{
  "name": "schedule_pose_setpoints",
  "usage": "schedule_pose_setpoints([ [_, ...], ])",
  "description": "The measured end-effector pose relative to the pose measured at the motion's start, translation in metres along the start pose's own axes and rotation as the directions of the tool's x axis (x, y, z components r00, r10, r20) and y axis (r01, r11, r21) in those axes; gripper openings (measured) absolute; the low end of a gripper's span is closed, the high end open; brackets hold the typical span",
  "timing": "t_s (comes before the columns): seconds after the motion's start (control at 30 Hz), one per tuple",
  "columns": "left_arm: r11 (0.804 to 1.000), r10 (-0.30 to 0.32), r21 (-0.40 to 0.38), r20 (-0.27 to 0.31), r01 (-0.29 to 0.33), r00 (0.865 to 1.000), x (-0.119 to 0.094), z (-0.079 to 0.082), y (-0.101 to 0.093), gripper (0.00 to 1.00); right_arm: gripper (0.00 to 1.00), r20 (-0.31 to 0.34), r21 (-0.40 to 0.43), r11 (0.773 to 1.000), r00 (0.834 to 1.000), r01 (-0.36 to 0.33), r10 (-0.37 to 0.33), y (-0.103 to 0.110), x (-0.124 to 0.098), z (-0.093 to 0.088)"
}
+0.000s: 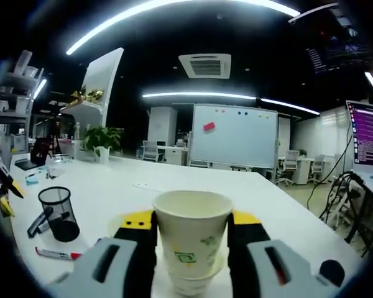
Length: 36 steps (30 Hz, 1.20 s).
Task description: Place the scattered laser pointers and whiteboard markers into the pen holder and stack the scattered paper cups together
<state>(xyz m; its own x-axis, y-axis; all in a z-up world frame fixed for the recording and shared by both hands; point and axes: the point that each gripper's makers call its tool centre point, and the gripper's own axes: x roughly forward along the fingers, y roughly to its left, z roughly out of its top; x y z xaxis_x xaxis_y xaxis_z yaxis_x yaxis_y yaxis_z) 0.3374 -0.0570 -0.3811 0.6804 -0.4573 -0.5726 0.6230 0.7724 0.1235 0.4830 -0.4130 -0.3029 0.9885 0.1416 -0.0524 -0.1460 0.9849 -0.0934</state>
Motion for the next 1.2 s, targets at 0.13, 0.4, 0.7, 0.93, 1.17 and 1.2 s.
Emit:
schedule_pose_setpoints([
  [0.13, 1.0, 0.001, -0.001, 0.0, -0.001, 1.0, 0.0, 0.0, 0.0, 0.47, 0.44, -0.008, 0.003, 1.0, 1.0, 0.002, -0.002, -0.001, 0.001, -0.004],
  [0.4, 1.0, 0.005, -0.004, -0.009, -0.005, 1.0, -0.001, -0.003, 0.0, 0.47, 0.44, -0.014, 0.011, 1.0, 1.0, 0.007, -0.007, -0.001, 0.003, -0.009],
  [0.7, 1.0, 0.004, -0.004, -0.008, -0.004, 1.0, -0.001, -0.003, 0.0, 0.47, 0.44, -0.021, 0.015, 1.0, 1.0, 0.012, -0.012, -0.002, 0.003, -0.015],
  [0.93, 1.0, 0.008, -0.013, -0.008, -0.008, 1.0, -0.002, -0.005, 0.001, 0.47, 0.44, -0.03, 0.009, 1.0, 0.999, 0.013, -0.013, -0.002, 0.005, -0.019],
  [1.17, 1.0, 0.01, -0.002, -0.006, -0.01, 1.0, -0.003, -0.001, 0.002, 0.47, 0.44, -0.03, 0.016, 1.0, 0.999, 0.014, -0.014, -0.003, 0.006, -0.019],
  [1.2, 1.0, 0.01, -0.003, -0.004, -0.01, 1.0, -0.004, 0.0, 0.003, 0.47, 0.44, -0.031, 0.015, 1.0, 0.999, 0.013, -0.013, -0.002, 0.006, -0.019],
])
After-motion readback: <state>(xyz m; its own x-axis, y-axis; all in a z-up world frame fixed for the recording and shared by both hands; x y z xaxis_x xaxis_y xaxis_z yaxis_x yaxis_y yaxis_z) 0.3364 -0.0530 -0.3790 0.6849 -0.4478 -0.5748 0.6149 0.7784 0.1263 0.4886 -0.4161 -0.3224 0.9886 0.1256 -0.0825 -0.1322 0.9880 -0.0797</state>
